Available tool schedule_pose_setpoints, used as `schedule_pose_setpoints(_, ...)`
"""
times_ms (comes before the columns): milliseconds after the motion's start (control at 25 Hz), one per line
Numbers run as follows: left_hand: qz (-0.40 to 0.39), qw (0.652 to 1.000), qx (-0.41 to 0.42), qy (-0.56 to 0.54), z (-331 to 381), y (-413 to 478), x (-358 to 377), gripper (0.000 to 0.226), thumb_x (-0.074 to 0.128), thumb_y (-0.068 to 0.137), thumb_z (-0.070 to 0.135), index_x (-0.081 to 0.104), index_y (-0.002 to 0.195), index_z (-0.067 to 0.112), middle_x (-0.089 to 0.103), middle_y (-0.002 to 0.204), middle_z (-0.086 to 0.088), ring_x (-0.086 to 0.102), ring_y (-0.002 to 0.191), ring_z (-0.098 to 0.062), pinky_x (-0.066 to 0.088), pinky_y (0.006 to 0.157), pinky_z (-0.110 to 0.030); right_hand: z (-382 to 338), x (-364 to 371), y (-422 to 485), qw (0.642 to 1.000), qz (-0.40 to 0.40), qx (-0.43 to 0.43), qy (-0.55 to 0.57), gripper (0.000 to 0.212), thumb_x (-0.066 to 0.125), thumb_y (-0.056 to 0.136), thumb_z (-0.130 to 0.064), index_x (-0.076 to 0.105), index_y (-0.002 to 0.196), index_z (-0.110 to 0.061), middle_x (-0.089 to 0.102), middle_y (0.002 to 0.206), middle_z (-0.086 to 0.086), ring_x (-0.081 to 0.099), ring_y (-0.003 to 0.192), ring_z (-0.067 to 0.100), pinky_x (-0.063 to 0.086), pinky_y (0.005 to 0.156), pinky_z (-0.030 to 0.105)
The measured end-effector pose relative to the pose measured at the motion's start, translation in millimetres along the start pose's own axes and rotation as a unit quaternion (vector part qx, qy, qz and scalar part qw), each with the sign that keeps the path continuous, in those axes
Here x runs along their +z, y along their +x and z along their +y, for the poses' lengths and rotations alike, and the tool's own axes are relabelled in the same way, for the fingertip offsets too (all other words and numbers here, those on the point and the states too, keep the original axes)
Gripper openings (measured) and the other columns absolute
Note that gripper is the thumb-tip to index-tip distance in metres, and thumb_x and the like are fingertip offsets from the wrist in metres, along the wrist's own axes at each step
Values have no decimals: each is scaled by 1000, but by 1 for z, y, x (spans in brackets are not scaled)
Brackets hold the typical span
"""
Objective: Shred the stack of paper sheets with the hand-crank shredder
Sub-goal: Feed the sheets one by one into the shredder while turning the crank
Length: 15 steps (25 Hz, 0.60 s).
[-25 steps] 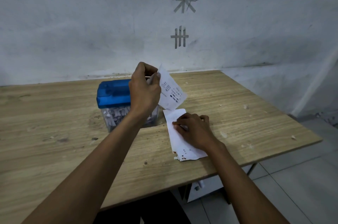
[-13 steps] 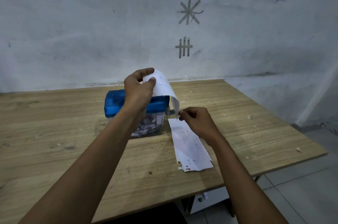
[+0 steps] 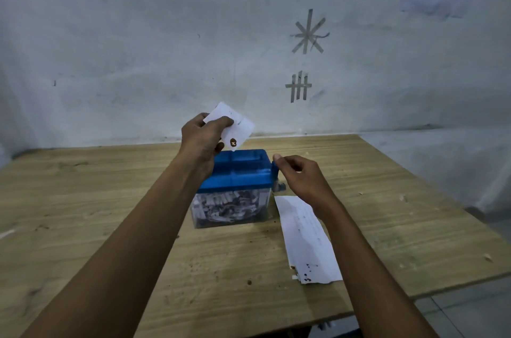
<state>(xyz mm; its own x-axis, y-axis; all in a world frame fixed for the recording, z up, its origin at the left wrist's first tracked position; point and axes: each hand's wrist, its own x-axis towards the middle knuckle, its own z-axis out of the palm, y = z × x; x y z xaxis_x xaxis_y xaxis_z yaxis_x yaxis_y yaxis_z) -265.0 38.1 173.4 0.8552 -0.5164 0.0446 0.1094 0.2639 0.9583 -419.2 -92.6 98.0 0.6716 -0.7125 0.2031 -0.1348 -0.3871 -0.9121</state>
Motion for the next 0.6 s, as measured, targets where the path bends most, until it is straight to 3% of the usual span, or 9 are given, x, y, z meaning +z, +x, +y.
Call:
schedule_pose_setpoints(80,-18,998,30,60,1,8,-12,27,74,84,-2,57,80,18,68,101,-6,65,95,-25,53,72,-34,-1,3,2,999,-48,26,-3,56,59,82,-73,70,111,-27,71,107,-10,65,102,5,52,81,24)
schedule_pose_setpoints(200,-53,986,55,149,-1,15,-24,35,80,77,-8,58,93,14,70,101,-3,67,95,-22,59,81,-35,1,10,4,996,-78,45,-5,56,61,80,-74,72,106,-26,72,108,4,67,103,19,53,88,34)
schedule_pose_setpoints(280,-74,972,68,214,-4,17,-29,41,80,78,-6,59,109,12,70,106,-1,66,98,-19,57,84,-35,0,14,1,997,-67,47,3,55,60,80,-75,71,104,-27,71,106,3,66,101,19,52,86,32)
schedule_pose_setpoints(400,-101,928,117,338,-12,17,-34,37,77,85,2,64,118,10,68,119,-6,64,107,-23,56,88,-34,2,17,-2,996,-68,62,8,54,57,75,-79,69,101,-33,71,102,-10,64,100,8,53,95,38)
schedule_pose_setpoints(520,-82,918,144,362,-19,21,-40,36,79,85,8,67,119,7,70,121,-9,66,106,-27,57,86,-37,3,17,-2,995,-69,70,15,56,58,72,-81,68,100,-34,70,103,-10,65,100,7,53,98,44)
schedule_pose_setpoints(600,-76,922,150,350,-22,22,-44,42,80,84,9,66,123,6,70,121,-9,67,105,-25,58,81,-31,3,16,-2,996,-63,69,9,59,59,71,-82,69,100,-32,71,100,-5,66,97,10,55,96,45)
